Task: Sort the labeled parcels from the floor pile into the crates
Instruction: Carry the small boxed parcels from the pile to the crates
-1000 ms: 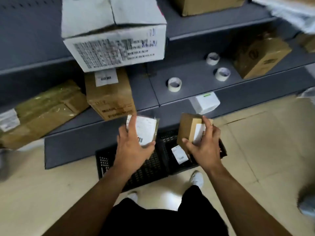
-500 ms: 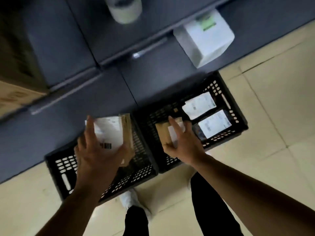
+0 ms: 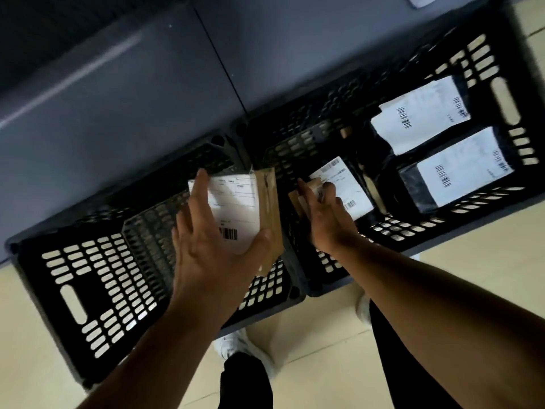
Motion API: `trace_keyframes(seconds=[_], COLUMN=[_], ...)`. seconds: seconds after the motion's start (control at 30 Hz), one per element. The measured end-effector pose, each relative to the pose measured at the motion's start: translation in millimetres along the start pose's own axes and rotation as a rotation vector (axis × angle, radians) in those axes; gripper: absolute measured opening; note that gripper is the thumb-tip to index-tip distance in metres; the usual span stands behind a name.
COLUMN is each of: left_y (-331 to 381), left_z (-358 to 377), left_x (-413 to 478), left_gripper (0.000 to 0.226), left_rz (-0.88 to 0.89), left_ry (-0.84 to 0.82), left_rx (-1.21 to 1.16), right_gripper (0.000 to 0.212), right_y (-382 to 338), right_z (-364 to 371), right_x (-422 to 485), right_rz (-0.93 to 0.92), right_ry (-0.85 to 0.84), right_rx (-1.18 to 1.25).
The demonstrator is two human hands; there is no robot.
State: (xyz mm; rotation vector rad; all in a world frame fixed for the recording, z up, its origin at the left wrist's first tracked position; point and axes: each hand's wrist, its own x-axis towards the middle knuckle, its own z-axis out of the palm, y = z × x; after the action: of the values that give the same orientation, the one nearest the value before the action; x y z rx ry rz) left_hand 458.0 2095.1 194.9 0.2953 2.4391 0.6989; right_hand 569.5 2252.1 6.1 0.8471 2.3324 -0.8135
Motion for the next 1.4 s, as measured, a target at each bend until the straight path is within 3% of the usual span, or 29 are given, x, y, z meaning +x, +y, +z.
trace_keyframes(seconds=[0.2,0.43,0.6,0.8,0.9,1.0,1.1,1.2,1.27,1.4], left_y=[-16.3,-28.6,-41.6,-49.3,-41.4,-21.8,0.4,19.3,30.3,39.1], left_z=[10.7,4.7,9.7,25.2,28.5,24.5,20.0,20.3,23.0,34.2], left_x=[2.4,0.8,-0.2,-1.2,-0.7,0.6,3.6,6.3,6.7,5.1], left_gripper=[0.114,0.113,0.114,0.113,0.117,0.119,0.120,0.125,0.132,0.140], left_rz=[-0.003,-0.025,-0.037,-0.026,-0.028,-0.035,-0.021,0.007,0.039,0.191], left_ry=[-0.017,0.002,-0.010,-0.017,-0.015,-0.024,-0.008,-0.016,-0.023,-0.135], left_rx=[-0.049,-0.053,-0.020,-0.031,-0.036,-0.083,-0.099,-0.054,-0.009,0.106], right_gripper=[0.115,0.136,0.099,0.064,0.059,0.051,0.032,0.039,0.049,0.078], right_y=[-0.3,15.8,9.4,-4.3,-13.9,-29.6,-48.8,-54.0,-49.0,-35.6], right_z=[19.1,28.8,28.4,29.6,11.9,-21.6,-65.9,-98.6,-112.5,-131.5], right_x=[-0.2,9.3,16.0,24.9,16.4,-5.1,-42.2,-74.7,-88.6,-100.3], right_rz=[0.018,-0.059,-0.052,-0.039,-0.040,-0.089,-0.035,0.073,0.074,-0.030], right_ry=[-0.048,-0.245,-0.197,-0.254,-0.164,-0.001,0.084,0.101,0.131,0.086], right_rx=[-0.044,-0.219,-0.514,-0.363,-0.314,0.008,0.657,1.183,1.301,1.229])
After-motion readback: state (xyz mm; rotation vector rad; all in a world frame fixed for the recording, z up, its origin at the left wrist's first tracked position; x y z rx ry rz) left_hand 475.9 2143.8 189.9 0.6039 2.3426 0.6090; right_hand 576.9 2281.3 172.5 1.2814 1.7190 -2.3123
